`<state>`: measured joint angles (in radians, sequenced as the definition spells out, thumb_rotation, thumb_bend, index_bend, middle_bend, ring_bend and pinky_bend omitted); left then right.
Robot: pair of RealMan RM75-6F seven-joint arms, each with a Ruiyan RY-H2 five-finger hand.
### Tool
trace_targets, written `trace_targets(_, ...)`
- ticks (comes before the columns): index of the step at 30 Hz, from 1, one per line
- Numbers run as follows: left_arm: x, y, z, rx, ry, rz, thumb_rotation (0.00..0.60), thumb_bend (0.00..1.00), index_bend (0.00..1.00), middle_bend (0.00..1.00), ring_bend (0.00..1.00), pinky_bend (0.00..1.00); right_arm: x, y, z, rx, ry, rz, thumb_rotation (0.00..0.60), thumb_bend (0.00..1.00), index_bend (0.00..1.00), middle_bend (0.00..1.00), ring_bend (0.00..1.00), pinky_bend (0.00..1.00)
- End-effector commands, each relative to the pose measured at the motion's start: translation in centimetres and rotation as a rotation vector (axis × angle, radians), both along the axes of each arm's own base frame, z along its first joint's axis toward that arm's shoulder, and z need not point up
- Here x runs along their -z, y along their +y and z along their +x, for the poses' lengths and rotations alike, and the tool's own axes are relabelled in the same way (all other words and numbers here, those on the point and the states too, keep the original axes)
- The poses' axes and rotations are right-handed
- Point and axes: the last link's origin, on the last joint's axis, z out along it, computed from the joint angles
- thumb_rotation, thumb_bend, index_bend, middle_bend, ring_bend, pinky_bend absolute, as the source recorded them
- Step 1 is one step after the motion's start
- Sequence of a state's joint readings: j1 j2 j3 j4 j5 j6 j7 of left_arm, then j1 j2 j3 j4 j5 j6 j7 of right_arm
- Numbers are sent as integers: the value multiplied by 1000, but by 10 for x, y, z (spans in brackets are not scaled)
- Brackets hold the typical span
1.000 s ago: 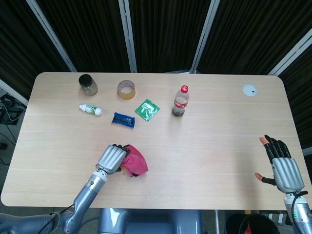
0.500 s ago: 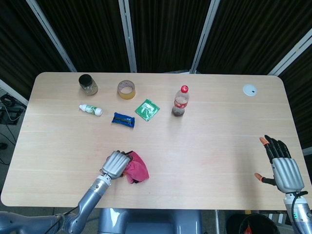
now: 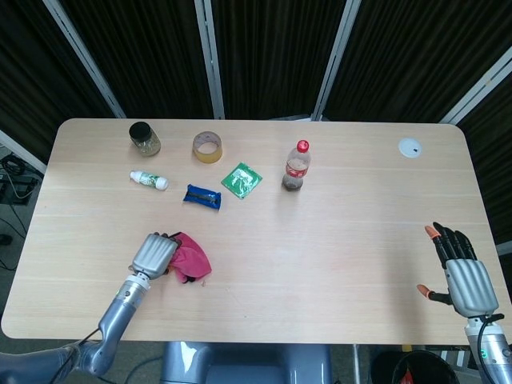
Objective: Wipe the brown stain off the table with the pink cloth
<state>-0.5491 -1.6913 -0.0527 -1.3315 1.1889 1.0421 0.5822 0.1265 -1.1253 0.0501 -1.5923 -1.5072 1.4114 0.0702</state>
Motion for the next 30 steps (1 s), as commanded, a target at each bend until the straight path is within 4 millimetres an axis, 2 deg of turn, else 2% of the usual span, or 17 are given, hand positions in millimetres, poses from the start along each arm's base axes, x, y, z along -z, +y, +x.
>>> trace_targets(1,-13,4,-15,-29,7,24,600,625,789,517,425,490,1,0,0,1,0,1,600,17,6,0,0,0)
trace_targets(4,-19,4,-18,-48,-17,26,600,626,789,517,426,490,2,0,1,1,1,3,600,17,6,0,0,0)
trace_targets(8,-16,-3,-10,-35,-52,-3,600,624,788,516,425,490,2,0,1,0,4,2,600,18,7,0,0,0)
trace_targets(10,-5,-15,5,-5,-89,-52,600,624,788,517,426,490,1,0,1,2,4,0,600,18,7,0,0,0)
trace_targets(16,19,-41,34,35,-148,-149,600,622,788,516,426,490,1,0,0,4,2,-2,600,17,7,0,0,0)
trace_targets(22,36,-60,53,35,-193,-203,600,622,789,515,425,489,0,0,0,9,-9,-3,600,17,7,0,0,0)
trace_targets(28,40,-61,55,32,-191,-197,600,622,788,514,425,488,0,0,0,8,-9,-2,600,17,7,0,0,0)
trace_targets(30,36,-54,47,18,-163,-165,600,622,787,514,425,488,-1,0,-1,9,-9,-3,600,18,7,0,0,0)
